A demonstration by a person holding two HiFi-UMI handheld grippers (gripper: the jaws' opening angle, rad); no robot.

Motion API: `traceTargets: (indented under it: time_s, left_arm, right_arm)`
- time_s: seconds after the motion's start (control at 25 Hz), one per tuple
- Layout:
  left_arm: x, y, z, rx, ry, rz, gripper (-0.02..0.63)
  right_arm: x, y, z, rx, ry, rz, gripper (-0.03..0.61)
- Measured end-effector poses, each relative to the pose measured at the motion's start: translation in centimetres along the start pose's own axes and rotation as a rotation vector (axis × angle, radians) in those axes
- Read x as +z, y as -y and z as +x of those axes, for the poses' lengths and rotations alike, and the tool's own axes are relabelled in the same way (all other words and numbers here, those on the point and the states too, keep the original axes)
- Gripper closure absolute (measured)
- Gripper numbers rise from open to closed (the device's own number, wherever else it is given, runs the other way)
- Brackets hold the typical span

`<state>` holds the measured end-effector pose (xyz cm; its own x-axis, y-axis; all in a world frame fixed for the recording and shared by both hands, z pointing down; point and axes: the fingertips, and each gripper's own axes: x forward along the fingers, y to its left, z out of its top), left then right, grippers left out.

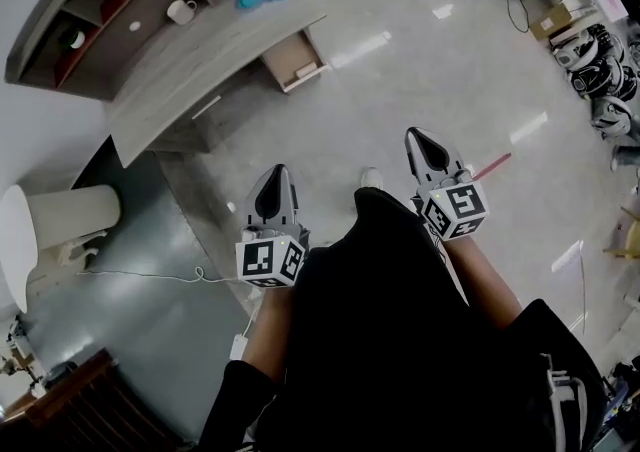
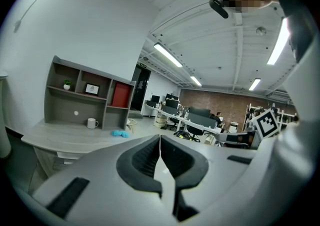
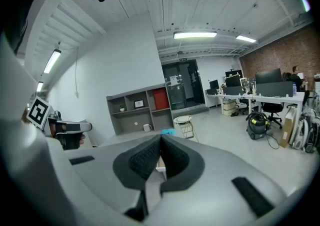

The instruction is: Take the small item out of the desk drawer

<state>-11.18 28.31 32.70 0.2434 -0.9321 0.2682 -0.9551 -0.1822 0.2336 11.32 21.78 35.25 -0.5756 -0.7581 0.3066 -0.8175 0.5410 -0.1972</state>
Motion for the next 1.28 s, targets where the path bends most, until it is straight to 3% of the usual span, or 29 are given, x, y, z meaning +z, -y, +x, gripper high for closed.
traceTargets:
  time_s: [0.36, 0.72, 1.28]
  left_arm:
    - [1.3, 3.0, 8.5, 0.005, -0.010, 0.017, 0.603]
    - [1.2, 5.9, 12.0, 0.045, -0.020, 0.044, 0.603]
    - [-1.3, 3.5, 16.1, 0.082, -0.105, 0.066, 0.603]
  right_arm:
    - [1.2, 8.0, 2.7, 0.020, -0.007, 0.032, 0.580]
    - [1.2, 13.4, 3.9, 0.072, 0.008, 0.063, 0.580]
    - [0.7, 13.6, 7.6, 0.162, -0.024, 0.058, 0.580]
